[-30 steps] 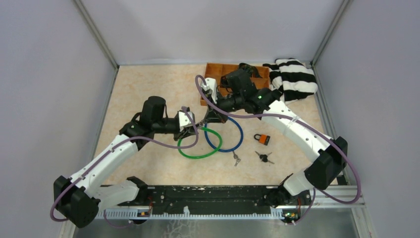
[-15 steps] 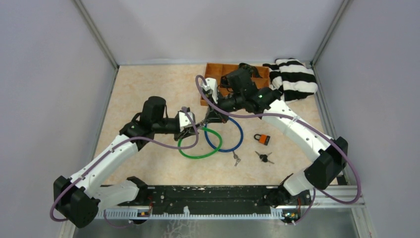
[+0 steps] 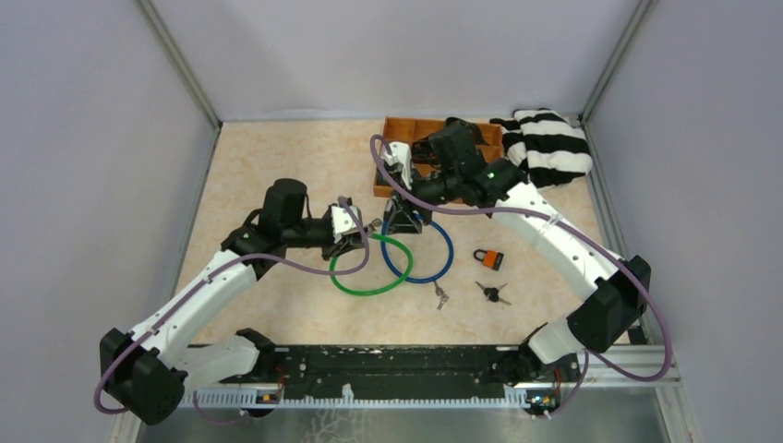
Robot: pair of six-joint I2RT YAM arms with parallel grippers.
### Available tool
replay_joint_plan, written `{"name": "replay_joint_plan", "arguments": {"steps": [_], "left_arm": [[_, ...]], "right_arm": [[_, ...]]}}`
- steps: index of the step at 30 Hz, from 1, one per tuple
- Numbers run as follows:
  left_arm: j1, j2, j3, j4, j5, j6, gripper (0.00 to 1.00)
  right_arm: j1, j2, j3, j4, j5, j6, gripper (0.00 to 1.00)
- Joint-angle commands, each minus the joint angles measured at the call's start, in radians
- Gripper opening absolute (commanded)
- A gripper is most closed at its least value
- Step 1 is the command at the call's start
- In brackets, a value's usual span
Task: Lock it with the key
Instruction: Lock the lock.
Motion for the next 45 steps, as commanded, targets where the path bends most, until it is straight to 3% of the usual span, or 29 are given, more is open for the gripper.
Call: {"name": "replay_joint_plan", "arguments": {"steps": [1, 8, 16, 21, 45], "left_arm": [[0.0, -0.004, -0.016, -0.036, -0.006, 0.002, 0.0], [0.001, -0.005, -0.012, -0.04, 0.001, 0.002, 0.0], [0.001, -0.006, -0.013, -0.04, 0.002, 0.003, 0.0], [0.001, -0.006, -0.015, -0.04, 0.004, 0.004, 0.0], [0.001, -0.009, -0.014, -0.048, 0.011, 0.006, 0.0]], "right_arm": [[0.025, -0.001, 0.061, 0.047, -0.007, 0.009, 0.47], [0.045, 0.038, 0.09, 0.057, -0.006, 0.007, 0.39], [0.059, 0.055, 0.105, 0.057, -0.013, -0.008, 0.16], [0.066, 0.063, 0.113, 0.058, -0.011, -0.016, 0.11], [0.073, 0.08, 0.108, 0.001, -0.004, -0.191, 0.1]]}}
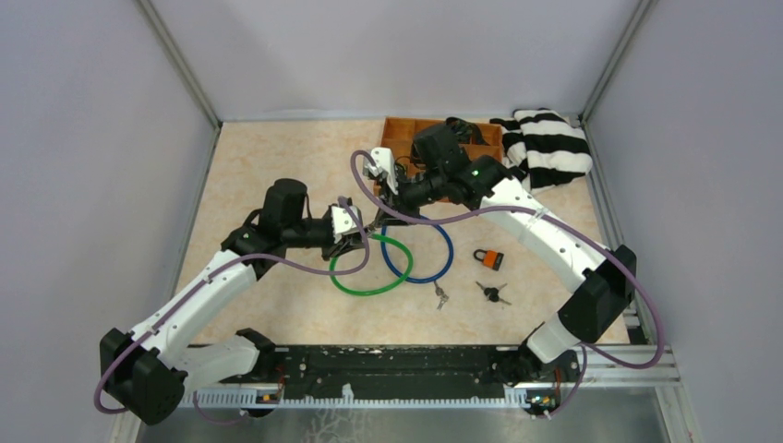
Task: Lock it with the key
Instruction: Lock the lock.
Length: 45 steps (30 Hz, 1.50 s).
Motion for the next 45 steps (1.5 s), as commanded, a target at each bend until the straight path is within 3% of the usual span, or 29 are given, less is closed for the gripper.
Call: {"name": "replay_joint_plan", "arguments": {"steps": [1, 11, 28, 45], "left_arm": [[0.001, -0.007, -0.013, -0.046, 0.009, 0.007, 0.0], [0.001, -0.006, -0.016, -0.048, 0.035, 0.003, 0.0], [0.004, -0.006, -0.014, -0.058, 0.091, 0.001, 0.0], [0.007, -0.016, -0.024, -0.071, 0.061, 0.028, 0.0]], "right_arm": [[0.013, 0.009, 0.039, 0.002, -0.015, -0.055, 0.09], [0.013, -0.021, -0.011, 0.024, -0.068, -0.239, 0.0], [0.013, -0.051, -0.041, -0.027, 0.003, -0.6, 0.0], [0.01, -0.079, -0.026, -0.027, 0.053, -0.514, 0.0]]}}
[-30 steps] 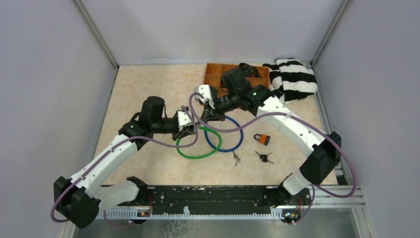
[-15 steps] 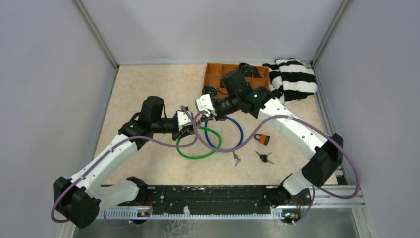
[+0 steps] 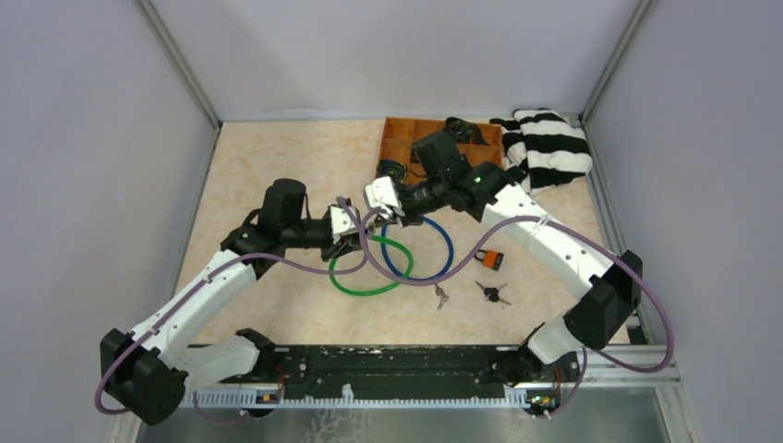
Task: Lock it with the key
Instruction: Lock the lock, then place the lock at the center of the board.
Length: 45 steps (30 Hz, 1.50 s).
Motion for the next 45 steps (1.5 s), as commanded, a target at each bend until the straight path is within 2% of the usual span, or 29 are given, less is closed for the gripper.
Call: {"name": "replay_joint_plan", "arguments": {"steps": [1, 24, 29, 38, 45], "left_arm": [[-0.003, -0.017, -0.022, -0.063, 0.025, 0.029, 0.0], [-0.003, -0.027, -0.031, -0.076, 0.005, 0.029, 0.0], [-0.001, -0.027, -0.018, -0.072, -0.011, 0.013, 0.0], [0.044, -0.022, 0.078, -0.101, -0.04, -0.061, 0.0], [0.213, 0.033, 0.186, -0.124, 0.042, -0.175, 0.0]], "right_arm": [[-0.008, -0.039, 0.02, -0.008, 0.068, 0.029, 0.0], [-0.094, -0.046, 0.129, -0.101, 0.054, 0.071, 0.0], [-0.133, -0.086, 0.12, -0.07, 0.059, 0.118, 0.0], [-0.176, -0.258, -0.063, 0.115, 0.234, 0.335, 0.0], [-0.204, -0.381, -0.205, 0.209, 0.289, 0.414, 0.0]]}}
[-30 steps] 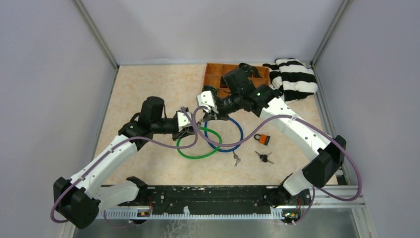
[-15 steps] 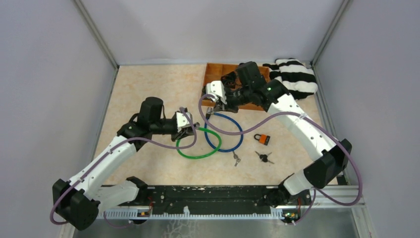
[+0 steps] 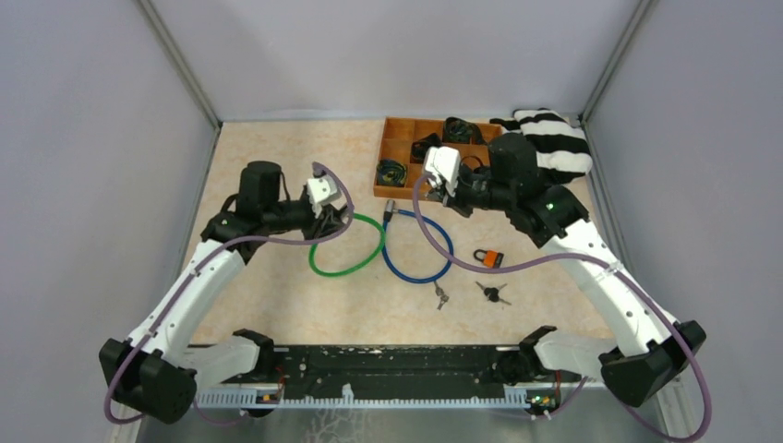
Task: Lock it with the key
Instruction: Place the lock at the center of the board.
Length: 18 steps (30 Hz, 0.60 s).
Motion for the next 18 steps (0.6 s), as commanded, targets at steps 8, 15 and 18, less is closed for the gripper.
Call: {"name": "replay_joint_plan", "arguments": {"steps": [8, 15, 18], "left_arm": [[0.282, 0.19, 0.194, -0.087, 0.192, -0.185, 0.0], [0.443, 0.398, 0.299, -0.216, 0.294, -0.187, 0.0], [0.474, 0.497, 0.329, -0.259, 0.345, -0.167, 0.0]], "right_arm": [[-0.013, -0.097, -0.103, 0.13, 0.045, 0.105, 0.0], [-0.013, -0.1, -0.155, 0.153, 0.035, 0.106, 0.0], [-0.012, -0.089, -0.164, 0.16, 0.023, 0.107, 0.0]]}}
